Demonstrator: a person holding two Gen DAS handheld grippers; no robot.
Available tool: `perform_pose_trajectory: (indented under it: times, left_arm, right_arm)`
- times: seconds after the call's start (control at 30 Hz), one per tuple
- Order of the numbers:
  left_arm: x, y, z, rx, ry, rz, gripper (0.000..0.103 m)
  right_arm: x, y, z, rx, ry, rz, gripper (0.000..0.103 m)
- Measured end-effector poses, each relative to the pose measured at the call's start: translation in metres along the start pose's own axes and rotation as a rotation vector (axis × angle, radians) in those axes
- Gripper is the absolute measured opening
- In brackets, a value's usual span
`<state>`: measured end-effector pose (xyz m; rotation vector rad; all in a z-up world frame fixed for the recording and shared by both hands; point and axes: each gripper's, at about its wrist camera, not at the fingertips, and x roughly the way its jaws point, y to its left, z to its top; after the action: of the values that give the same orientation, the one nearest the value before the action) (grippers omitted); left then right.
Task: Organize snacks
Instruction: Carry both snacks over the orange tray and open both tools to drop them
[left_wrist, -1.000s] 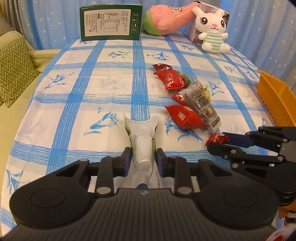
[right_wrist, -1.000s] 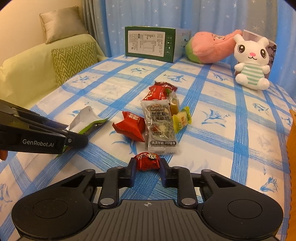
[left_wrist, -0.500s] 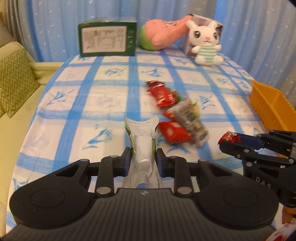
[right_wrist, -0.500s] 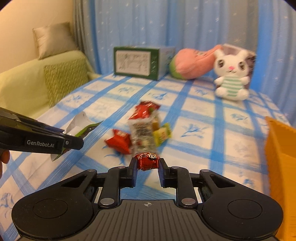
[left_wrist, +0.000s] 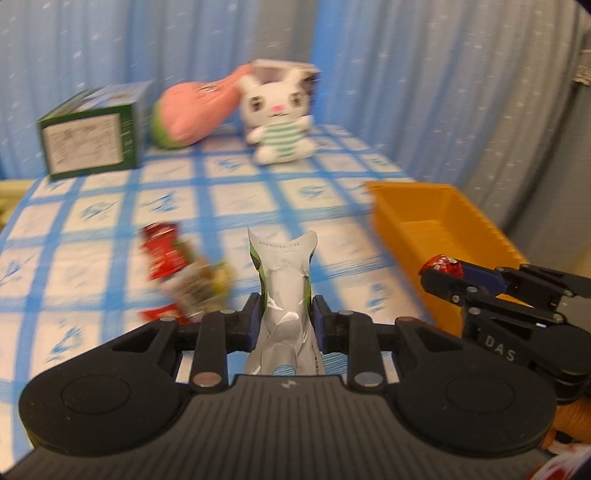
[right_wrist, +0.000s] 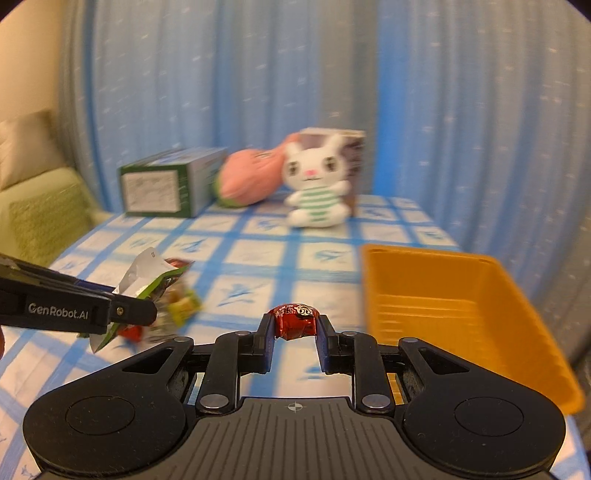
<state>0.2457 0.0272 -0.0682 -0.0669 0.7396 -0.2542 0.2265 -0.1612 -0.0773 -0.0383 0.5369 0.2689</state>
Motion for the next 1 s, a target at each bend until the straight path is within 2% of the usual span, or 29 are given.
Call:
perform_pose_trajectory:
  times: [0.3, 0.5, 0.77, 0.9, 1.0]
  left_arm:
    - [0.018, -0.067, 0.017, 0.064, -0.013, -0.148, 0.025]
    - [0.038, -0.102, 0.027, 0.113, -0.011, -0.209, 0.025]
    - [0.074, -0.135, 0.035, 0.150, -0.002, -0.267, 0.026]
    - [0.092, -0.147, 0.034, 0.162, 0.005, -0.273, 0.026]
    - [0.099, -0.147, 0.033, 0.149, 0.005, -0.269, 0.035]
  right_arm:
    - [-0.031, -0.065, 0.007, 0.097, -0.016, -0.128, 0.024]
    - [-0.037, -0.102, 0.007, 0.108, -0.006, -0.180, 0.024]
    - [-0.027, -0.145, -0.011, 0.198, 0.051, -0.218, 0.024]
    - [-0.021, -0.162, -0.014, 0.268, 0.079, -0.224, 0.024]
    - [-0.020, -0.170, -0.014, 0.288, 0.086, -0.228, 0.024]
